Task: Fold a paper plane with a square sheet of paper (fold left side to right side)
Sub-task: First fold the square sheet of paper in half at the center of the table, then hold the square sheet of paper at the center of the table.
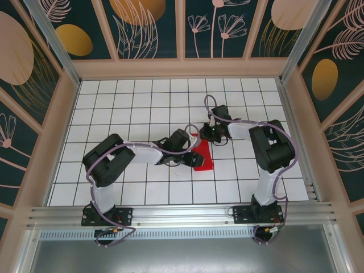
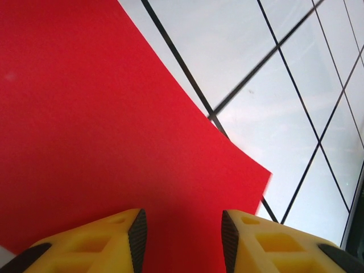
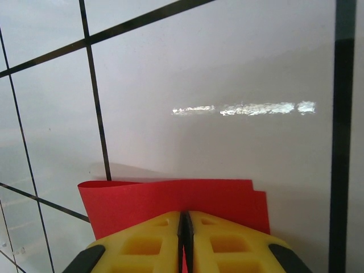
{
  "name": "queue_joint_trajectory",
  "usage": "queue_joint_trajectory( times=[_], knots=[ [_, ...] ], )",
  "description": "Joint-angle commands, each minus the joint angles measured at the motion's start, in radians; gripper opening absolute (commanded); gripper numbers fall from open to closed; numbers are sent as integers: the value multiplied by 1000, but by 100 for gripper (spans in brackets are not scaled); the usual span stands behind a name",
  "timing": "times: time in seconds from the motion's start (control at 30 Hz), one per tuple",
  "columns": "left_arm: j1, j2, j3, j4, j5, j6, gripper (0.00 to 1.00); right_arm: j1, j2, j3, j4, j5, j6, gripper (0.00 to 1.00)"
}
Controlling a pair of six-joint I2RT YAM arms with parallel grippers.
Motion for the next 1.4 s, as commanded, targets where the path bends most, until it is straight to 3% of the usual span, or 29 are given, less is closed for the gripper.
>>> queue_joint_trajectory(
  times=[0.0, 0.57, 0.73, 0.87, 1.0, 1.17, 1.37],
  knots=[
    [-31, -24, -41, -91, 20, 4, 42, 15, 39, -30, -99, 65, 1, 15],
    [-94, -103, -211, 43, 43, -117, 43, 25, 37, -40, -92, 57, 4, 15],
    [-89, -231, -190, 6, 40, -104, 44, 29, 33, -43, -82, 49, 3, 15],
    [-22, -316, -168, -11, 38, -107, 47, 30, 19, -41, -68, 37, 4, 15],
    [38, -252, -115, -17, 36, -90, 47, 31, 7, -31, -63, 30, 6, 16],
    [45, -97, -17, -10, 53, -76, 47, 30, -17, -26, -45, 13, 9, 17],
    [42, -20, 13, -9, 37, -86, 45, 27, -75, -2, -36, -2, 6, 20]
  ],
)
